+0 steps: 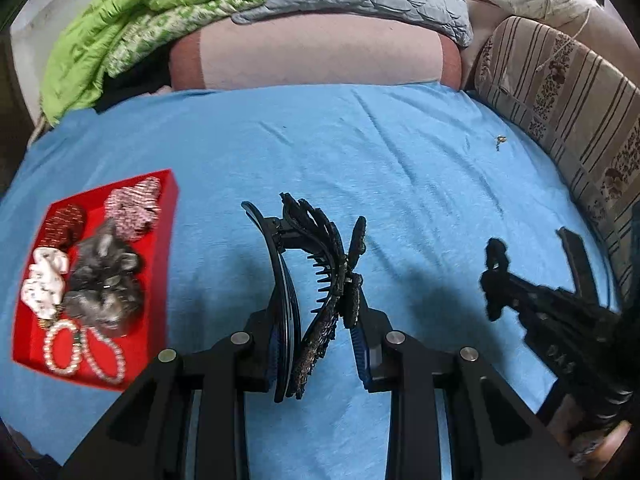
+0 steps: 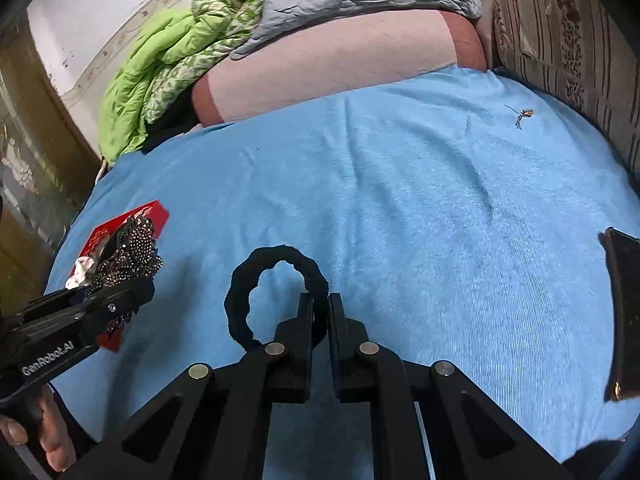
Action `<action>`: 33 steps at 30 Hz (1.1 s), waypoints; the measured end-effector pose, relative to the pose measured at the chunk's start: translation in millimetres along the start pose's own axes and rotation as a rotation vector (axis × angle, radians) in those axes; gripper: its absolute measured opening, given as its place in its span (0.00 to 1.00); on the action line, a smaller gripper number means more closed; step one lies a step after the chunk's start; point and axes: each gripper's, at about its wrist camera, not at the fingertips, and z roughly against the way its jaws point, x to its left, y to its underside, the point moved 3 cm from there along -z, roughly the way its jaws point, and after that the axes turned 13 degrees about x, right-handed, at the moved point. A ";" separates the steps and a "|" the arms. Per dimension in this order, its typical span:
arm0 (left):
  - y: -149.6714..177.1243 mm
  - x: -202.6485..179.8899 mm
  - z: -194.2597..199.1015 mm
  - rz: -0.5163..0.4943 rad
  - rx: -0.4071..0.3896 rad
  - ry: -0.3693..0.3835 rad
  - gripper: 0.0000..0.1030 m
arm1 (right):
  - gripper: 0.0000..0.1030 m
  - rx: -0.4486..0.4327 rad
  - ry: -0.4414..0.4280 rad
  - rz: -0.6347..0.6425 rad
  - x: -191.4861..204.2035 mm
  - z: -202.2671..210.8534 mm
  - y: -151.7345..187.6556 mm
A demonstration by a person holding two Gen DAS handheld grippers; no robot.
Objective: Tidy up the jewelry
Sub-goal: 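Carry the claw clip with the left tool while the right tool carries the hair tie over the tray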
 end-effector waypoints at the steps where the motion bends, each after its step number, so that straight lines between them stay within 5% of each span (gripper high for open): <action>1: 1.7 1.7 2.0 -0.001 -0.004 -0.008 0.28 | 0.08 0.000 0.000 0.005 3.2 2.1 0.5; 14: 20.0 23.0 36.1 0.018 -0.083 -0.047 0.28 | 0.08 0.001 0.013 0.123 59.2 19.0 9.6; 33: 39.0 66.1 36.5 0.116 -0.063 -0.022 0.28 | 0.08 0.041 0.018 0.186 98.9 15.6 16.7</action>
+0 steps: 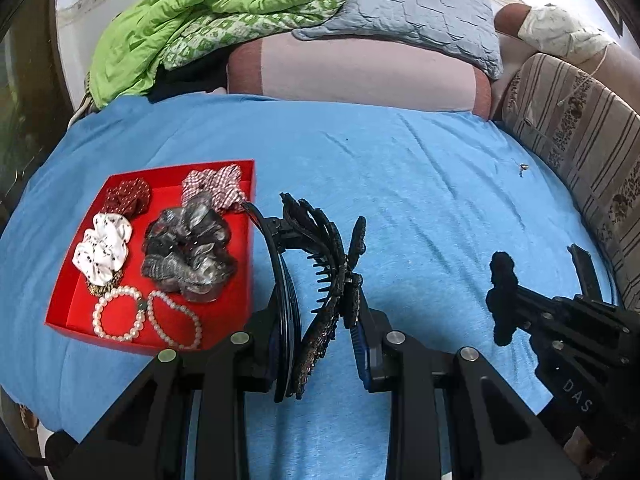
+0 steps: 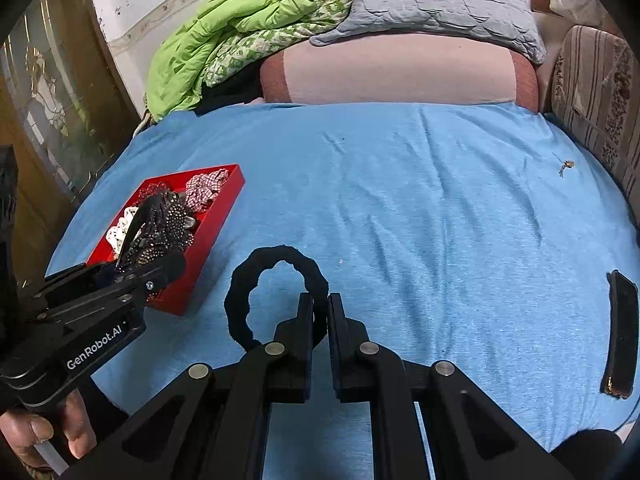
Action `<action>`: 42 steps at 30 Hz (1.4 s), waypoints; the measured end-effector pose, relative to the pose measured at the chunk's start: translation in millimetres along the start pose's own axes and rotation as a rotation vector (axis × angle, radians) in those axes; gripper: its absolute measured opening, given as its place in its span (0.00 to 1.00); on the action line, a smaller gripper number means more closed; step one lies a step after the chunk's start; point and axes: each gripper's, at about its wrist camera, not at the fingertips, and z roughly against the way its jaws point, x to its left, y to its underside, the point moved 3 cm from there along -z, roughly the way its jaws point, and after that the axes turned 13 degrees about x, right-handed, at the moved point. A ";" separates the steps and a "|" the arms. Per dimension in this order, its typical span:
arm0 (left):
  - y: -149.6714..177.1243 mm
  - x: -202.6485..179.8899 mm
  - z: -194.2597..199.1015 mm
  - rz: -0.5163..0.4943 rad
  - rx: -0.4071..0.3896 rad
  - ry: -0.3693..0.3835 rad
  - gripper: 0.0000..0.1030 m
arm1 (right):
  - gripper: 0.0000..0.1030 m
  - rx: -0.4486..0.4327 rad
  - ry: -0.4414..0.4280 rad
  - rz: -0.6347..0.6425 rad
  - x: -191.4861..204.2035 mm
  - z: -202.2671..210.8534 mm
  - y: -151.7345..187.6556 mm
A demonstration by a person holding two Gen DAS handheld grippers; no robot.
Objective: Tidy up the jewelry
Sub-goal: 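Carry the claw clip with the left tool while the right tool carries the hair tie over the tray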
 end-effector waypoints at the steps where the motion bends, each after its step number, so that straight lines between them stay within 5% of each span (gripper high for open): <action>1: 1.2 2.8 -0.8 0.005 0.003 0.000 0.28 | 0.08 0.002 0.000 0.004 1.8 -0.5 -0.3; 27: 9.3 68.5 -3.4 0.117 0.001 0.017 0.28 | 0.08 0.071 -0.014 0.095 56.5 -22.7 -14.9; 42: -4.9 122.7 0.6 0.145 -0.037 -0.052 0.28 | 0.08 0.081 -0.071 0.164 109.3 -37.4 -51.3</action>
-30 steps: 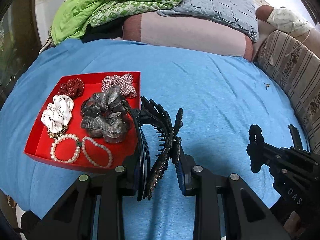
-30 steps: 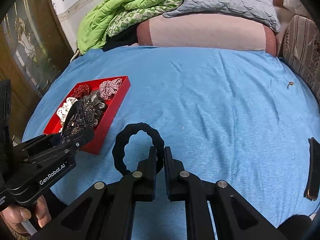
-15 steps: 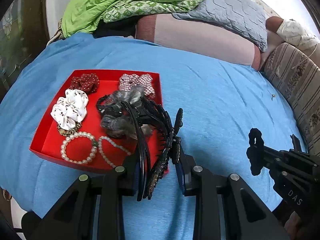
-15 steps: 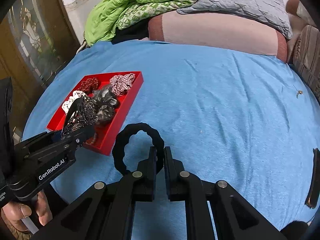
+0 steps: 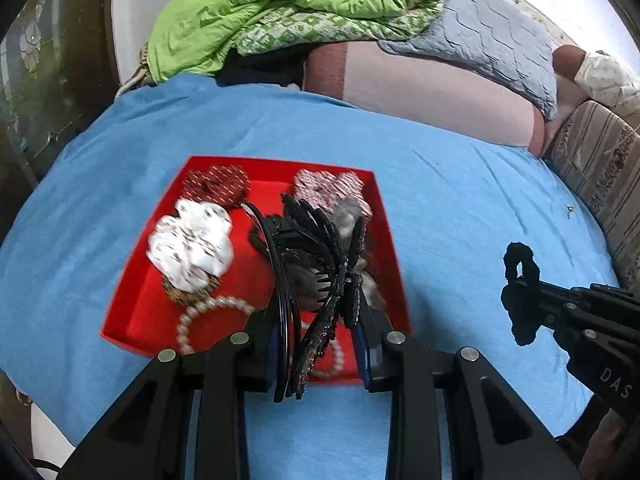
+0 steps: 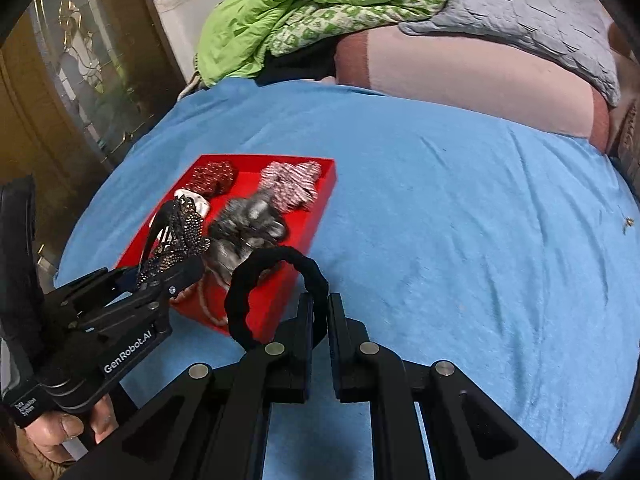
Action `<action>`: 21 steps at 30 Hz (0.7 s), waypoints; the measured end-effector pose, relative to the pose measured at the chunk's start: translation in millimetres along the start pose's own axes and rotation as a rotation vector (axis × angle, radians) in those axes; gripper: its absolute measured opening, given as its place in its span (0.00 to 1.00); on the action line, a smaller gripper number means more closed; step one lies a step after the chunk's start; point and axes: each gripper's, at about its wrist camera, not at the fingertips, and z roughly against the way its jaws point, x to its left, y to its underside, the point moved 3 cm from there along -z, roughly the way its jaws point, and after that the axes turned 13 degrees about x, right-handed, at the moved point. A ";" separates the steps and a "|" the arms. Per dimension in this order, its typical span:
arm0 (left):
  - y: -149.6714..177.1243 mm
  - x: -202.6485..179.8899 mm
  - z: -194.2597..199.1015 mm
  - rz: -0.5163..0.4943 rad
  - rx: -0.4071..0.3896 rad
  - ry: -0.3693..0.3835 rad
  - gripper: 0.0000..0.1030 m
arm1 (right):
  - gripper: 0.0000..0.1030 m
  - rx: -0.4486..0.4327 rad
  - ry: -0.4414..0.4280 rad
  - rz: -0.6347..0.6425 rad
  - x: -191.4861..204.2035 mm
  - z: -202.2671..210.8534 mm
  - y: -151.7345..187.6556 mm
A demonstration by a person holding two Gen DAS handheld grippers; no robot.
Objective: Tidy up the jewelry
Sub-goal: 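Carry the claw clip with the left tool while the right tool carries the hair tie over the tray, then lower the claw clip into the tray and open the left tool while the right tool releases the hair tie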
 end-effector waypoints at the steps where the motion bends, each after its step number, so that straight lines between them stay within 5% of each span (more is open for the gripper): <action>1: -1.9 2.0 0.5 0.000 -0.003 -0.006 0.28 | 0.08 -0.004 -0.006 0.004 4.1 -0.6 -3.9; 21: -55.3 46.2 -34.1 -0.016 -0.014 -0.072 0.28 | 0.08 0.003 -0.051 0.033 30.9 -34.0 -47.3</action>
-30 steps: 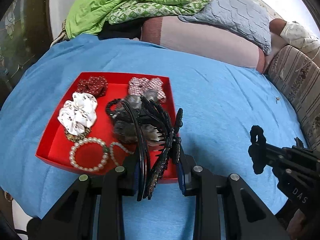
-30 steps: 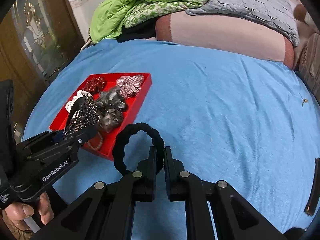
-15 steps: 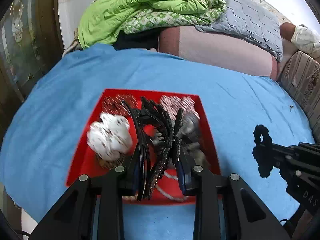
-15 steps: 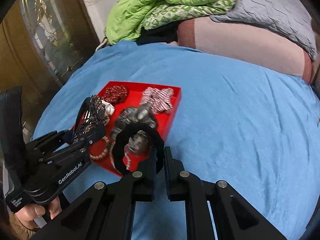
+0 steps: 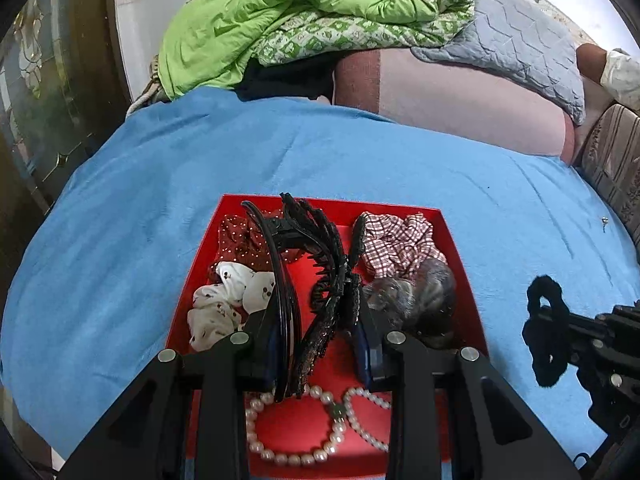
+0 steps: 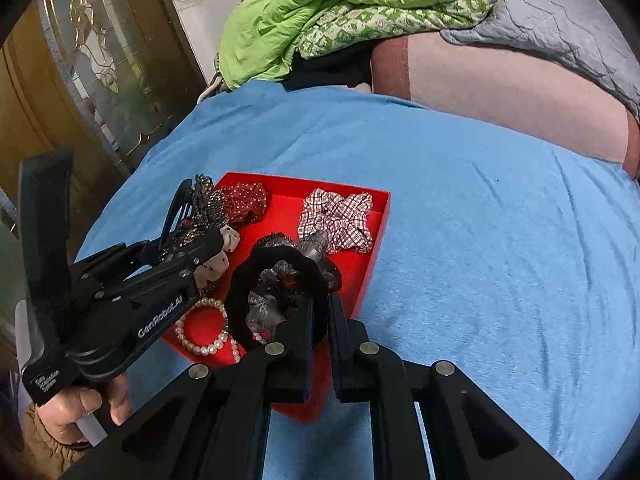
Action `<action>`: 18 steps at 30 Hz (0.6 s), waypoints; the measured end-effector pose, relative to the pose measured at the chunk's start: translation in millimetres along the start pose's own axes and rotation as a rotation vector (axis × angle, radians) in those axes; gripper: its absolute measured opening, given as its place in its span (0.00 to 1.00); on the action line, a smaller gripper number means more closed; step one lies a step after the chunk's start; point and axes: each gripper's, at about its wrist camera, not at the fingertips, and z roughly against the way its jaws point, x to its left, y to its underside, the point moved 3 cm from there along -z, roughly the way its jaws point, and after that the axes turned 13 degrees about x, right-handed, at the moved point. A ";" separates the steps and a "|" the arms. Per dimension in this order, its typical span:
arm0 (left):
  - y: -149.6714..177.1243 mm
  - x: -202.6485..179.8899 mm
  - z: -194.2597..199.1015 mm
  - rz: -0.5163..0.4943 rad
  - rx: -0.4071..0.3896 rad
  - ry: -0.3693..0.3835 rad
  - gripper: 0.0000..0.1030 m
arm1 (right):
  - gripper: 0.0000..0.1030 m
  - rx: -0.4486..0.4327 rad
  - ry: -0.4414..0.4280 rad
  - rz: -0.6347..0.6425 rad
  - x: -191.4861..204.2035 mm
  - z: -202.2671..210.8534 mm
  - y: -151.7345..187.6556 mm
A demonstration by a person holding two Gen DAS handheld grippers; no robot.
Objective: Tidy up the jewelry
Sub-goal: 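Lower the claw clip into the tray and open the left tool while the right tool releases the hair tie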
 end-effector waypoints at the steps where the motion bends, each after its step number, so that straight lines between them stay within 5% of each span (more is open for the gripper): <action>1: -1.4 0.6 -3.2 -0.001 0.004 0.001 0.28 | 0.08 0.005 -0.001 -0.002 -0.5 -3.7 -1.2; 18: -4.1 21.9 -22.2 0.060 0.045 0.064 0.28 | 0.09 0.017 -0.060 0.020 9.1 -49.1 -74.1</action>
